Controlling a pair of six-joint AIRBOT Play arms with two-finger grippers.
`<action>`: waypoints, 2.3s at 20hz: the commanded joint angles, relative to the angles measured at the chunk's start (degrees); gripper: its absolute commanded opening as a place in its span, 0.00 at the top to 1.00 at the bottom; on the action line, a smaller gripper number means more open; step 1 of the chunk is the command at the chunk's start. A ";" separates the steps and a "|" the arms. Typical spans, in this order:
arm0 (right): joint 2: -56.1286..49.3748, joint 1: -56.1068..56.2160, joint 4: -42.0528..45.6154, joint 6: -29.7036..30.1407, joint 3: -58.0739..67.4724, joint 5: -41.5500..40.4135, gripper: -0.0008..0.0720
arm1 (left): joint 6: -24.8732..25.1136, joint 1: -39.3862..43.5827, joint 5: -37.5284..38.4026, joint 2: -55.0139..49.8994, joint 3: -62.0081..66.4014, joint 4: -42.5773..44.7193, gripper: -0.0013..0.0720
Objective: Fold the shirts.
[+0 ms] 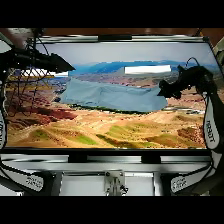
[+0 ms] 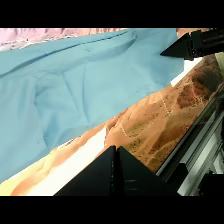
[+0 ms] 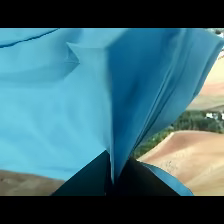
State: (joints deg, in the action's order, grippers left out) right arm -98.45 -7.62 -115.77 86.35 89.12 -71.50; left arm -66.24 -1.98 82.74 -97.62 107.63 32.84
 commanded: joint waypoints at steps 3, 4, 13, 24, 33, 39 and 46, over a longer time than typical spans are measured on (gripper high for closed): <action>14.05 2.32 -0.50 -1.55 0.44 -6.86 0.93 | -8.00 10.14 -3.17 0.35 -0.92 14.43 0.95; 16.04 2.95 -0.44 -2.16 0.44 -8.11 0.93 | -9.18 12.66 -5.03 0.35 -2.27 14.84 0.95; 30.69 4.63 0.26 -8.20 0.44 -17.88 0.93 | -13.00 29.86 -25.29 -0.20 -17.55 14.73 0.95; 41.05 4.63 -0.96 -11.32 0.44 -23.54 0.93 | -5.86 43.71 -36.00 -13.00 -16.50 -12.90 0.95; 38.71 4.66 -2.34 -6.97 0.44 -11.74 0.93 | -9.84 32.76 -30.10 2.23 -16.31 3.34 0.95; 29.16 15.93 -4.81 -4.50 0.44 -0.15 0.93 | -22.86 11.72 -21.18 24.68 -16.28 34.01 0.95; 9.07 33.77 -4.90 -5.95 0.44 18.36 0.93 | -23.02 -6.16 -18.62 41.86 -16.28 35.15 0.95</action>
State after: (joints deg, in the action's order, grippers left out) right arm -81.76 20.12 -120.49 81.41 89.52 -61.78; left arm -88.38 -2.11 61.78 -61.98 91.37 65.69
